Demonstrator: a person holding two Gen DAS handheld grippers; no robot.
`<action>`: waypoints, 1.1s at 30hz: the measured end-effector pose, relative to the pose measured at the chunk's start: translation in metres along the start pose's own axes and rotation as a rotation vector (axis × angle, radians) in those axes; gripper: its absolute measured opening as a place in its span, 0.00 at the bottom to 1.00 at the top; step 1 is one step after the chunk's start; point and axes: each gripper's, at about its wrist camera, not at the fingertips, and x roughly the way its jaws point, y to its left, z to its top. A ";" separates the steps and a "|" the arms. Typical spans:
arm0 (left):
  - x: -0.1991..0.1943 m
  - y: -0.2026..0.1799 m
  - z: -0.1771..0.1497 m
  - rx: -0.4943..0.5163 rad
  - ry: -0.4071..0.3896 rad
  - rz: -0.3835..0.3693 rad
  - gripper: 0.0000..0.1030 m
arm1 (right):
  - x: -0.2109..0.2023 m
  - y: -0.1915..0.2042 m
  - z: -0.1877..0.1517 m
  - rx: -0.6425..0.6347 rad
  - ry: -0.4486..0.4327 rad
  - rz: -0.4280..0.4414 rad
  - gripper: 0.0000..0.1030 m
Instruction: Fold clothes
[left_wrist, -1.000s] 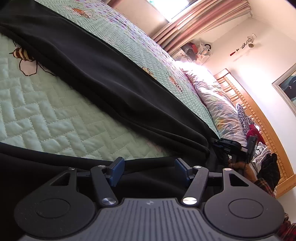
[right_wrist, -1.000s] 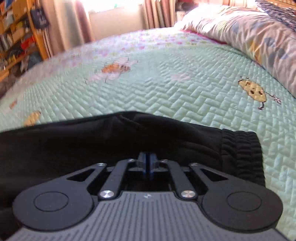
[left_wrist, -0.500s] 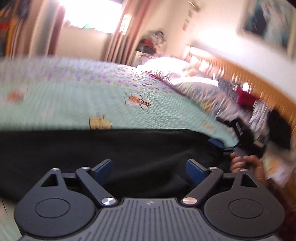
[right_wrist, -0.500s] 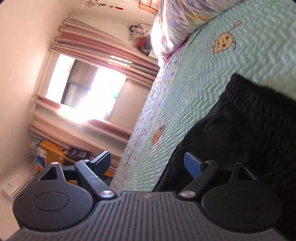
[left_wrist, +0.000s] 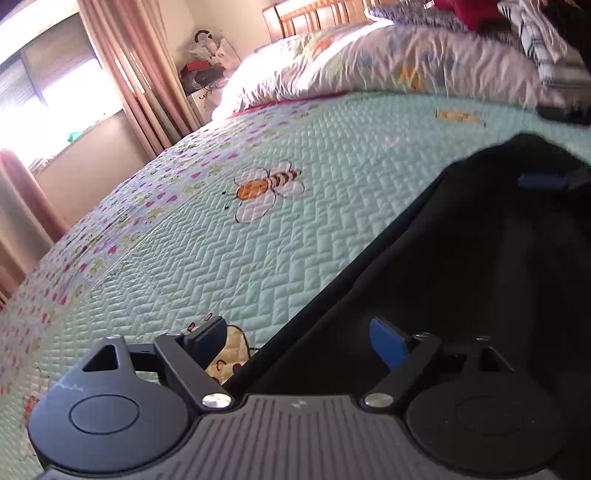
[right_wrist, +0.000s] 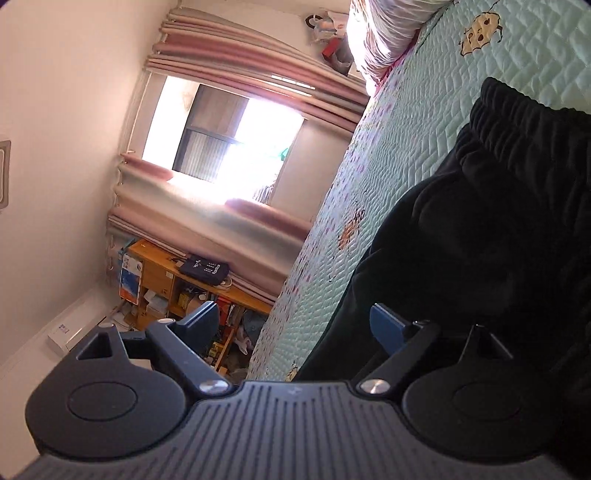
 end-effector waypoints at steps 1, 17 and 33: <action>0.006 -0.003 -0.001 0.024 0.020 0.005 0.73 | -0.001 0.000 -0.001 0.001 0.000 0.006 0.87; -0.005 -0.026 -0.031 0.055 0.151 -0.216 0.36 | -0.004 0.000 -0.006 -0.011 0.010 0.013 0.87; -0.056 -0.017 -0.019 -0.104 -0.021 -0.476 0.46 | 0.000 0.001 -0.004 -0.028 0.015 -0.002 0.87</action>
